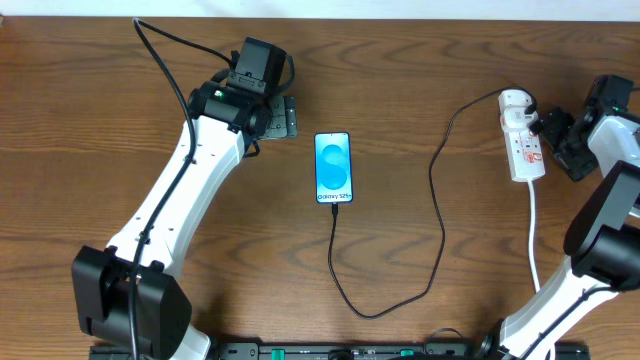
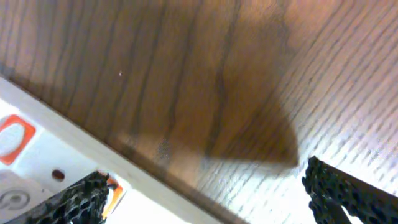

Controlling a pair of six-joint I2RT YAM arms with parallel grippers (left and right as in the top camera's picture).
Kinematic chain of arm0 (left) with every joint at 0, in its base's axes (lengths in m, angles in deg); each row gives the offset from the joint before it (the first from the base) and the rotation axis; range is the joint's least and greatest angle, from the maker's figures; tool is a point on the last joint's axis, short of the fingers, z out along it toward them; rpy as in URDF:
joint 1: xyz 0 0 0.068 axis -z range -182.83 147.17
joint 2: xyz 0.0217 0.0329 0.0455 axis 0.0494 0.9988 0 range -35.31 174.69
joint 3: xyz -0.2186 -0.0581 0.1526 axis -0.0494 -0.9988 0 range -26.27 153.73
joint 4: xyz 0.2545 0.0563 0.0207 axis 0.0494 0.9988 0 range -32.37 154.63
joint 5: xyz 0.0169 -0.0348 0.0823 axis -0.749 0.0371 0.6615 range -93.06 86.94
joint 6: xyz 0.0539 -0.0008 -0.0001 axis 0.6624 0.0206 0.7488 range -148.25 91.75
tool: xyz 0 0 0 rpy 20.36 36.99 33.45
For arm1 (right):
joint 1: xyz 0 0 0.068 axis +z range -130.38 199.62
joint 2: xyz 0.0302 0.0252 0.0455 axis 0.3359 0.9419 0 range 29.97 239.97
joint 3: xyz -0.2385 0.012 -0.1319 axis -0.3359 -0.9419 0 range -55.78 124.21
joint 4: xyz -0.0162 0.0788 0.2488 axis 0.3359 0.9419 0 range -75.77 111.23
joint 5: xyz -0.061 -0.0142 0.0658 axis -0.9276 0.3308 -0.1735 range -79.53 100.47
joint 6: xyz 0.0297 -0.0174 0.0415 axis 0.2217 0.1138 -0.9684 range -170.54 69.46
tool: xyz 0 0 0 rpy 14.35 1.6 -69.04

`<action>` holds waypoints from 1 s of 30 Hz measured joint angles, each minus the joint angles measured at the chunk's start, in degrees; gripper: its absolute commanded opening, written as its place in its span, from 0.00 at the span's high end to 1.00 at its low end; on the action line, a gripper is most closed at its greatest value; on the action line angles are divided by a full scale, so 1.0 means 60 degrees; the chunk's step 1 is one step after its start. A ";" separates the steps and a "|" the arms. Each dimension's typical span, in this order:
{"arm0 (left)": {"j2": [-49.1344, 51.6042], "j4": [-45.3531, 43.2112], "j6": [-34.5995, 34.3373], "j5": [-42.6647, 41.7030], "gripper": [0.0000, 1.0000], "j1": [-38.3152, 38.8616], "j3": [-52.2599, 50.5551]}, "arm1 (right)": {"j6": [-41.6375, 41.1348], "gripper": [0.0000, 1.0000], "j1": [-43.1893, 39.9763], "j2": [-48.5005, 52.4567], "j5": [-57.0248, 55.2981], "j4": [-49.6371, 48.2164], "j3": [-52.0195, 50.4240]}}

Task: Plug charger to phone and switch on socket
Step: 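Press the orange switch on the power strip with the right gripper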

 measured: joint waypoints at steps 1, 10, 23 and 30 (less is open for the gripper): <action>0.0000 0.0000 0.0000 0.0000 0.10 0.0000 0.0000 | -0.0015 0.01 -0.0022 0.0015 0.0033 -0.0018 0.0000; 0.0000 0.0000 0.0000 0.0000 0.10 0.0000 0.0000 | -0.0069 0.01 -0.0062 0.0022 0.0193 0.0040 0.0004; 0.0000 0.0000 0.0000 0.0000 0.10 0.0000 0.0000 | -0.0076 0.01 -0.0117 0.0022 0.0517 0.0138 0.0011; 0.0000 0.0000 0.0000 0.0004 0.10 0.0000 0.0000 | -0.0066 0.01 -0.0095 0.0022 0.0550 0.0175 0.0029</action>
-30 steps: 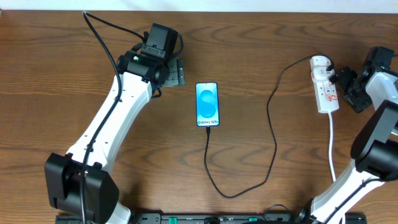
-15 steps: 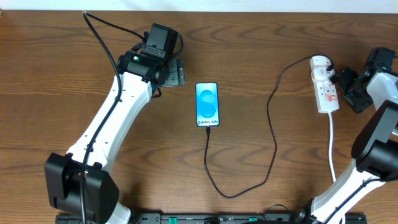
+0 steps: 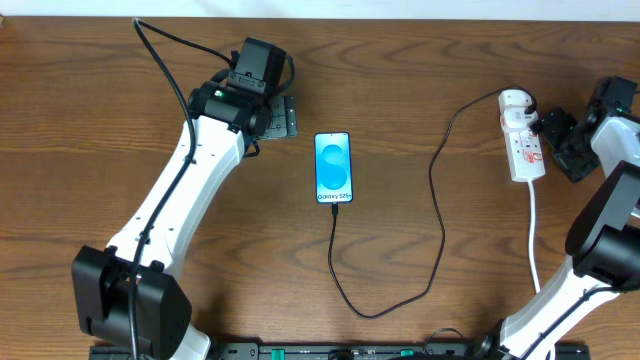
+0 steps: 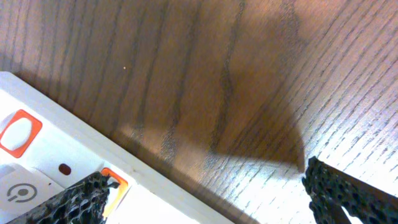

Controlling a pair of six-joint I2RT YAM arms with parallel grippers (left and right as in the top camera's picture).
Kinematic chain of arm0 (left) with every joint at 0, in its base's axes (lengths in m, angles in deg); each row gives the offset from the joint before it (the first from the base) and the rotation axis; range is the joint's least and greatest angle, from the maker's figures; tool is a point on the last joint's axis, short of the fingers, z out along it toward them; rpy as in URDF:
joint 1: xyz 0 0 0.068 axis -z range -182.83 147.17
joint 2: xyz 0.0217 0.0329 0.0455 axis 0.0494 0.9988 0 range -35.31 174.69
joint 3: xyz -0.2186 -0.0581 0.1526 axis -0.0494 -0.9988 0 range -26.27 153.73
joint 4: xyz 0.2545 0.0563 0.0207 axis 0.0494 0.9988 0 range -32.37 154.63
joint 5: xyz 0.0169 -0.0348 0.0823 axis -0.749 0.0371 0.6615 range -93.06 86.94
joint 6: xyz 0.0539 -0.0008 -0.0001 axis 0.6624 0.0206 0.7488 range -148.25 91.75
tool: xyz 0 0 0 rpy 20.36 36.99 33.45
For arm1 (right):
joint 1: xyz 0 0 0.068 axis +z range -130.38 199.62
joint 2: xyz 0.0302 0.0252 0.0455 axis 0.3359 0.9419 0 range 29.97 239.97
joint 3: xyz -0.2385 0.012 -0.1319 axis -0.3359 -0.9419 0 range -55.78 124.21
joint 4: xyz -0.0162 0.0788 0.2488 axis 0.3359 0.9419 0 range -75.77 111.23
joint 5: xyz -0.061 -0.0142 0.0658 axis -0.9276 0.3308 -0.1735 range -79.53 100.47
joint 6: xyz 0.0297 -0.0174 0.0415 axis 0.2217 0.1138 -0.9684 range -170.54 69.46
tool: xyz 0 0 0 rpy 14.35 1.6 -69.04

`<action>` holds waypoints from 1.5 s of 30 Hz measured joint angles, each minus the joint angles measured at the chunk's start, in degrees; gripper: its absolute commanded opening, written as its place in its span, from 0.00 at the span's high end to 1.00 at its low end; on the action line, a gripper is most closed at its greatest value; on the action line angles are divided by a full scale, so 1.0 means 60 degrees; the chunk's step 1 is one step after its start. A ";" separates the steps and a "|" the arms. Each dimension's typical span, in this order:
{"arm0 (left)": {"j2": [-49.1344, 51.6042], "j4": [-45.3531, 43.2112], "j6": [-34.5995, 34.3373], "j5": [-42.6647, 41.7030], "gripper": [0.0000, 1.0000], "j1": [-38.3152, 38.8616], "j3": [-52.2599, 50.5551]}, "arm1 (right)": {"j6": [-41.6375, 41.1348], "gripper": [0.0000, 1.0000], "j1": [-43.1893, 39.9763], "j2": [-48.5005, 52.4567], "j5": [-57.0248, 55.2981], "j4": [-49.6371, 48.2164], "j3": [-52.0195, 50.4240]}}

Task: Plug charger to phone and switch on socket
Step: 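Press the orange switch on the power strip with the right gripper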

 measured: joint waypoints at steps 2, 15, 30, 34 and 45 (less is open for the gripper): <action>0.0000 0.0000 0.0000 -0.0004 0.10 0.0000 0.0000 | 0.0000 0.01 0.0036 0.0000 -0.0069 0.0040 0.0026; 0.0000 0.0000 0.0000 -0.0004 0.10 0.0000 0.0000 | 0.0000 0.01 0.0200 0.0000 -0.0342 0.0135 0.0113; 0.0000 0.0000 0.0000 0.0000 0.10 0.0000 0.0000 | 0.0000 0.01 0.0215 0.0077 -0.0324 0.0178 0.0189; 0.0000 0.0000 0.0000 0.0000 0.10 0.0000 0.0000 | -0.0004 0.01 0.0215 0.0080 -0.0324 0.0219 0.0208; 0.0000 0.0000 0.0000 0.0000 0.10 0.0000 0.0000 | 0.0000 0.01 0.0215 0.0113 -0.0324 0.0328 0.0284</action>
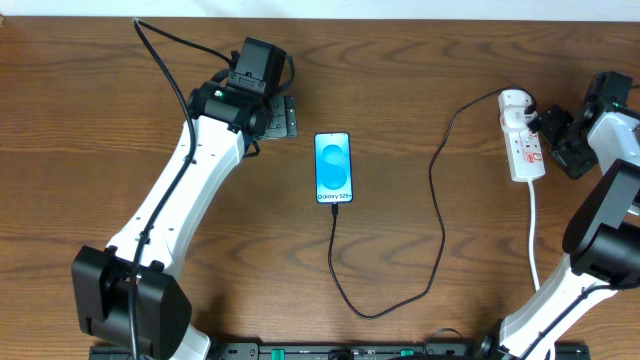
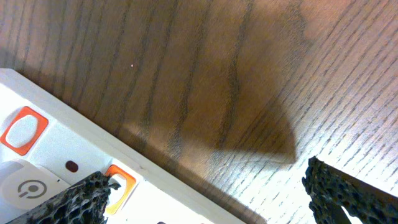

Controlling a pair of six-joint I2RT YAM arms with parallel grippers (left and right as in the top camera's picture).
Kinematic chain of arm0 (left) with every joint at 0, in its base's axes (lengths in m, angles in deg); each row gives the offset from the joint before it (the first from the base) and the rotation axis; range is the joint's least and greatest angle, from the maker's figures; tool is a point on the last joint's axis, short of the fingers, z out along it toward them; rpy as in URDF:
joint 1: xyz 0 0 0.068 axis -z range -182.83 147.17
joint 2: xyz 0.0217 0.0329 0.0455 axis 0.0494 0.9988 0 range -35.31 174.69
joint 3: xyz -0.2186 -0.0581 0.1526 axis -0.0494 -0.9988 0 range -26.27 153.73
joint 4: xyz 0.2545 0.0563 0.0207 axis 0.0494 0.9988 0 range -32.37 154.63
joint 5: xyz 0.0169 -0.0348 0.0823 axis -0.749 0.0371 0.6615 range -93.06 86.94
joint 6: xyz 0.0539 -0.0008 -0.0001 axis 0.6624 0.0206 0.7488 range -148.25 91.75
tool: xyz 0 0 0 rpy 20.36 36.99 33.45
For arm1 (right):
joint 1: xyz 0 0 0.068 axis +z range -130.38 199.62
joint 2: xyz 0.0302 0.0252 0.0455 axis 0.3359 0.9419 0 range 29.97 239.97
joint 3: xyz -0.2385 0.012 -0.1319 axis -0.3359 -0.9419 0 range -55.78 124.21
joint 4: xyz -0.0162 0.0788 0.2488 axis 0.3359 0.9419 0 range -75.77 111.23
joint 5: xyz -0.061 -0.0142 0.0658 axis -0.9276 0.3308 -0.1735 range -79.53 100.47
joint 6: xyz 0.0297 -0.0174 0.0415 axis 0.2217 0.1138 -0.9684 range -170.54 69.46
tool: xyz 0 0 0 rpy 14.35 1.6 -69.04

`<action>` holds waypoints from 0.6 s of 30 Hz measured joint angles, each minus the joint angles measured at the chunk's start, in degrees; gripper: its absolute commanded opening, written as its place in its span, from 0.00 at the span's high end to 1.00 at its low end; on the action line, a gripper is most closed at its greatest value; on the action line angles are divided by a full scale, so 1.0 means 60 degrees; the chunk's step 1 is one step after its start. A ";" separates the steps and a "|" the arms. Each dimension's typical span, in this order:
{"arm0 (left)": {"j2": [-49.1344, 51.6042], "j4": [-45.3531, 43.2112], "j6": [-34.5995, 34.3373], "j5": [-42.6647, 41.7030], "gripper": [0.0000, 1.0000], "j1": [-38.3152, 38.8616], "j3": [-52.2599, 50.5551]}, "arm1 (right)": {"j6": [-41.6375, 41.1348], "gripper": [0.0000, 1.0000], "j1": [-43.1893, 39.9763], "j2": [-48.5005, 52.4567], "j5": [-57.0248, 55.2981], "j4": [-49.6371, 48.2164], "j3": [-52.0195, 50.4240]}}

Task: Plug charger to phone and switch on socket
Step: 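Press the orange switch on the power strip with the right gripper, then pull the right gripper back from the power strip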

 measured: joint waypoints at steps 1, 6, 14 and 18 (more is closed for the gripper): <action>0.0000 0.0000 0.0000 -0.0004 0.10 0.0000 0.0000 | 0.0000 0.01 0.0000 0.0004 0.0000 0.0022 0.0011; 0.0000 0.0000 0.0004 0.0000 0.10 0.0000 0.0000 | 0.0022 0.01 0.0036 0.0000 0.0095 0.0200 0.0025; 0.0000 0.0000 0.0000 -0.0004 0.10 0.0000 0.0000 | 0.0018 0.01 0.0058 -0.0033 0.0066 0.0353 0.0051; 0.0000 0.0000 0.0000 -0.0004 0.10 0.0000 0.0000 | 0.0113 0.01 0.0222 -0.0175 0.0696 0.0987 -0.0044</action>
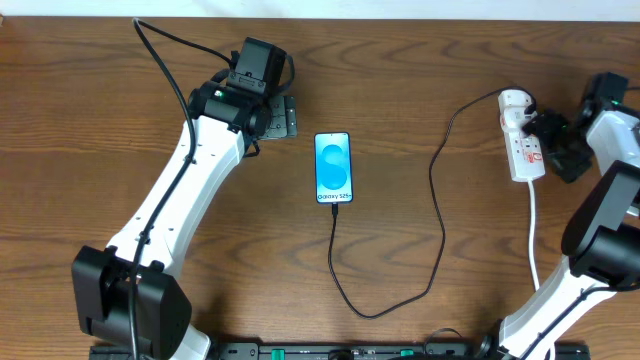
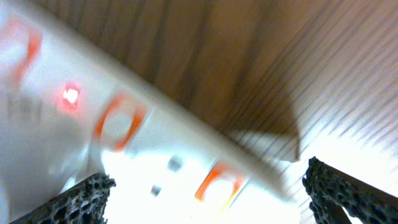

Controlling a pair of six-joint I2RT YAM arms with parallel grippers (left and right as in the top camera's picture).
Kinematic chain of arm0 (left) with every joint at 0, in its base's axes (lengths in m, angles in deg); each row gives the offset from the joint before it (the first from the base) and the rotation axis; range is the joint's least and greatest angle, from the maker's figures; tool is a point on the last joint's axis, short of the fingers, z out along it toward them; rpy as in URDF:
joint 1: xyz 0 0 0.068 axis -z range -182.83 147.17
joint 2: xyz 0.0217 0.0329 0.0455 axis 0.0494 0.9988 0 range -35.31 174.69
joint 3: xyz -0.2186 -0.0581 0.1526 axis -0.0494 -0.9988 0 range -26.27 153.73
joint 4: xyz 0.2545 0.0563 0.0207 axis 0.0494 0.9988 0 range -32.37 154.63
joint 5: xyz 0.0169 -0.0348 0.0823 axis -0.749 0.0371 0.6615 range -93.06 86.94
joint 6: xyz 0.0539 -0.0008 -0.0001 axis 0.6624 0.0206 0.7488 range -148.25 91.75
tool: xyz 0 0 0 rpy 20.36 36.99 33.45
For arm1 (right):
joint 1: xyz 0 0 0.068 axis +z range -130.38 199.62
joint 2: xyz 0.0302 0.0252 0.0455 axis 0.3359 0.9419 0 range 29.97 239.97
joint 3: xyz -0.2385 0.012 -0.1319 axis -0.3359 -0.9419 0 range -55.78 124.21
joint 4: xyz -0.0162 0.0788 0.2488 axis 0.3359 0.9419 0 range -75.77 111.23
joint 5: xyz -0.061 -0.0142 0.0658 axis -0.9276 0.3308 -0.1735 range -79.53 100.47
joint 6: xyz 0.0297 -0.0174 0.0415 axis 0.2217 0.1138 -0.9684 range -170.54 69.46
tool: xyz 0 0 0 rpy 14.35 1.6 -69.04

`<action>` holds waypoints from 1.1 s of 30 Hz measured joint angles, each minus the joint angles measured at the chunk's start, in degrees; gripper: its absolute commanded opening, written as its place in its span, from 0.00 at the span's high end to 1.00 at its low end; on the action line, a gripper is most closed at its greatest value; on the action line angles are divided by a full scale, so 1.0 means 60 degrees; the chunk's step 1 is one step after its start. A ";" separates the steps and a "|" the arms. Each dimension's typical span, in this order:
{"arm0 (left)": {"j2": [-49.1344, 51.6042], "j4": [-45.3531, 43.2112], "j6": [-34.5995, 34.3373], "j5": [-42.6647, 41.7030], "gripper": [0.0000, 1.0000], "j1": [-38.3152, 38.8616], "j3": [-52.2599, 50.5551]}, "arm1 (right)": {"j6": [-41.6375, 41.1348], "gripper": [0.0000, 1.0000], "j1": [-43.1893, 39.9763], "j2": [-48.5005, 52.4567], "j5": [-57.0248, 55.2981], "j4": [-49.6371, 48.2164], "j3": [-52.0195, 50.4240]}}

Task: Plug charger to phone and switch on socket
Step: 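Pull the right gripper back from the power strip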

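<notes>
The phone (image 1: 334, 168) lies face up mid-table with its screen lit, and a black cable (image 1: 437, 215) runs from its bottom end round to the charger plug (image 1: 514, 100) at the top of the white power strip (image 1: 522, 150). My right gripper (image 1: 550, 140) is at the strip's right side. In the blurred right wrist view the gripper (image 2: 211, 199) is open over the strip (image 2: 155, 180), with orange-rimmed switches (image 2: 117, 122) and a glowing red lamp (image 2: 69, 95) showing. My left gripper (image 1: 281, 117) rests up-left of the phone, its jaws unclear.
The strip's white lead (image 1: 534, 235) runs down the right side toward the table's front edge. The cable loops low near the front middle. The left arm lies diagonally across the left half of the table.
The right gripper has shifted left onto the strip, which now fills much of the wrist view. The small indicator that was dark now glows red. The left arm and phone are unchanged.
The right gripper was open beside the strip's right edge, with only a corner of the strip in its view. Over the following moments more of the strip and its orange switches showed, the indicator dark. Now the gripper is over the strip and the lamp is lit.
</notes>
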 measured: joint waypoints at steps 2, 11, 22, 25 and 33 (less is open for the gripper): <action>0.0000 0.0000 0.0000 0.0000 0.09 0.0000 0.0000 | 0.0080 0.01 0.0178 -0.0091 0.0084 0.0175 -0.0062; 0.0000 0.0004 0.0000 0.0004 0.10 0.0000 0.0000 | 0.0204 0.01 0.0215 -0.2218 -0.0382 0.1989 -0.0423; 0.0000 0.0004 0.0000 0.0000 0.10 0.0000 0.0000 | 0.0321 0.01 0.0499 -0.7169 -0.1169 0.3279 -0.1712; 0.0000 0.0000 0.0000 0.0000 0.10 0.0000 0.0000 | 0.0328 0.01 0.0780 -0.8776 -0.1126 0.3202 -0.2881; 0.0000 -0.0004 0.0000 0.0007 0.10 0.0000 0.0000 | 0.0346 0.01 0.1260 -1.2976 -0.0401 0.3541 -0.4983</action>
